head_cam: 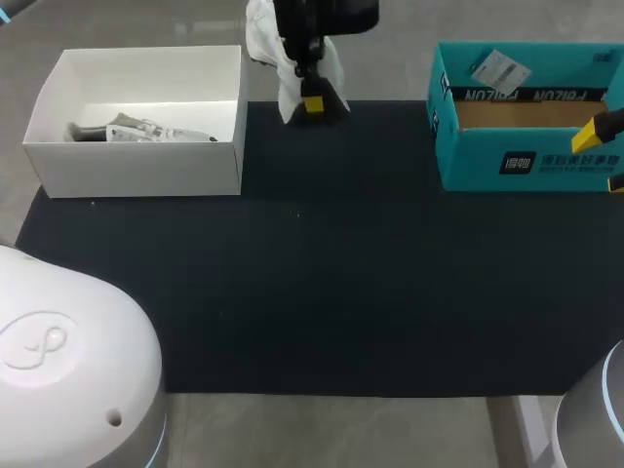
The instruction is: Take the shoe out of the shoebox, open the shoe tongue, remove and reinsert the insole, then place the shoe into the shoebox
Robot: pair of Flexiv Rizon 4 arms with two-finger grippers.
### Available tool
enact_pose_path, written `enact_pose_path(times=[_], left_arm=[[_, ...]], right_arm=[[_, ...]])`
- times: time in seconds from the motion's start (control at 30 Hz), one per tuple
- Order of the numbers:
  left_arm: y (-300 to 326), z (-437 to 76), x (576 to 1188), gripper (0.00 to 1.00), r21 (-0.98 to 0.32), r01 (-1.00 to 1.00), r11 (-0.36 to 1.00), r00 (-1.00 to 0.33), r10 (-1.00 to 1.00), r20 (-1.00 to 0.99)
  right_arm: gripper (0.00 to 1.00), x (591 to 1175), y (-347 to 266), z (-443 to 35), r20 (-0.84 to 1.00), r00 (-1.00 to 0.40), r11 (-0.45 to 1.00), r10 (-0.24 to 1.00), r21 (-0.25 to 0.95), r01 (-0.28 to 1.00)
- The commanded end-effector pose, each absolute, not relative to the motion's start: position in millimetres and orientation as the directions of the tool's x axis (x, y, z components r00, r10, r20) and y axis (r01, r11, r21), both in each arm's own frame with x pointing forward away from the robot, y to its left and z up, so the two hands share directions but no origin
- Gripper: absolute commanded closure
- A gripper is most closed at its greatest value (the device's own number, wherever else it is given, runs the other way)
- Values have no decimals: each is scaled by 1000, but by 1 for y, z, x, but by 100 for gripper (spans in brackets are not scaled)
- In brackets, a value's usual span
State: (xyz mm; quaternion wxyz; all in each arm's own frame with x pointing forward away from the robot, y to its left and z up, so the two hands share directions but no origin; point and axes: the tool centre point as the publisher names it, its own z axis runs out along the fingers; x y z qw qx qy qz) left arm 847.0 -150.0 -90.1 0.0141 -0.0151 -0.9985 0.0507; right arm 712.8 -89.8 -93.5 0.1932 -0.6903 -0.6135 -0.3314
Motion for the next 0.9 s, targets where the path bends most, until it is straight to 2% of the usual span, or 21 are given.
enact_pose_path(times=[0.03,0.4,0.7,0.9], left_arm=[[-117,-86,872,100,-117,29,993,-998,35,43],[-39,-84,937,100,-143,-58,988,-998,-60,-12],[13,-86,977,100,-70,-131,989,-991,-134,-29],[54,-105,1009,100,-38,-203,978,-979,-203,3]], right_arm=[[0,715,-90,-94,694,29,-170,720,136,976],[0,715,-90,-94,694,29,-170,720,136,976],[0,715,-90,-94,694,29,-170,720,136,976],[0,715,-90,-94,694,29,-170,720,136,976]])
